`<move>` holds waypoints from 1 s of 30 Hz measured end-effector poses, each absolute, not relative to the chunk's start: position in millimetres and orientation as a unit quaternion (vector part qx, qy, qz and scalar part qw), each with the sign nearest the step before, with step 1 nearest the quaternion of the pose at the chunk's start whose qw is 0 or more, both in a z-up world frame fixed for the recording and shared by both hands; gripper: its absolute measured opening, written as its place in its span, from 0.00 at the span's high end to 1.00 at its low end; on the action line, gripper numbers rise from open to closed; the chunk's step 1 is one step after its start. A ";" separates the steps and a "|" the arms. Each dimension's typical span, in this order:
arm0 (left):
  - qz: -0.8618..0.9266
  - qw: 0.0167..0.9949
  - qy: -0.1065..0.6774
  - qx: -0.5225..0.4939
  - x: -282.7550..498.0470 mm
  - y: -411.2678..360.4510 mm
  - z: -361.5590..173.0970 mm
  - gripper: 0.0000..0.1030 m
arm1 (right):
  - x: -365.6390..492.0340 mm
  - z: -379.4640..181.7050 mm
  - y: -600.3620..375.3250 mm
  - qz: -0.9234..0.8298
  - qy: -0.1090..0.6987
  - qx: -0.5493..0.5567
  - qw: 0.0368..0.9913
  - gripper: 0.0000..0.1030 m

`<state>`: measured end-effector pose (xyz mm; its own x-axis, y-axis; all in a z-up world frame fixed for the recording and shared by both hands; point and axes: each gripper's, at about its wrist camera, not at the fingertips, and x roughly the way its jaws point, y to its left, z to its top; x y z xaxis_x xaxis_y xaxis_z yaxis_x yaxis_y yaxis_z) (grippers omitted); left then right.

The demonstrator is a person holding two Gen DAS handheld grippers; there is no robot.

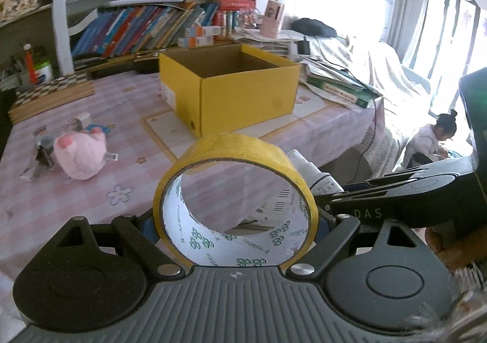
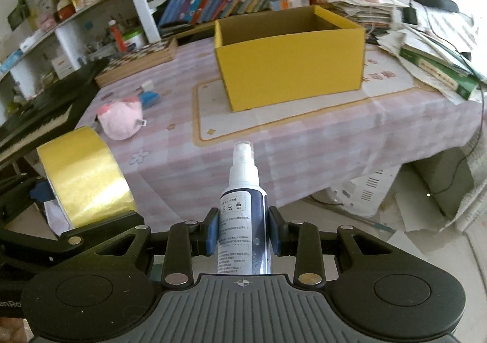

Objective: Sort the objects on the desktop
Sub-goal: 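Carry the tape roll and spray bottle toward the yellow cardboard box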

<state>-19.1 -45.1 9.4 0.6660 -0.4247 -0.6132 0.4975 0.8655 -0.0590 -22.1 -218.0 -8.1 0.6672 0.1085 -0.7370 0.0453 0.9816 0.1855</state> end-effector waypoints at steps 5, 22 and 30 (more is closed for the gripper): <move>-0.267 0.907 0.318 0.062 -16.4 -55.0 9.9 0.14 | -23.6 -7.9 -228.8 0.001 0.406 0.101 0.908 0.68; -0.292 0.899 0.318 0.072 -0.1 -86.8 10.7 0.14 | -13.5 -6.7 -259.4 -0.018 0.403 0.111 0.908 0.68; -0.295 0.899 0.316 0.071 11.5 -101.8 11.5 0.14 | -2.3 -5.4 -274.1 -0.020 0.403 0.109 0.908 0.68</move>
<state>11.5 -101.8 11.5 0.6259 -0.4861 -0.6099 0.5755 0.8157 -0.0595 -2.3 -274.1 -5.4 0.6737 0.0521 -0.7372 0.1233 0.9756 0.1815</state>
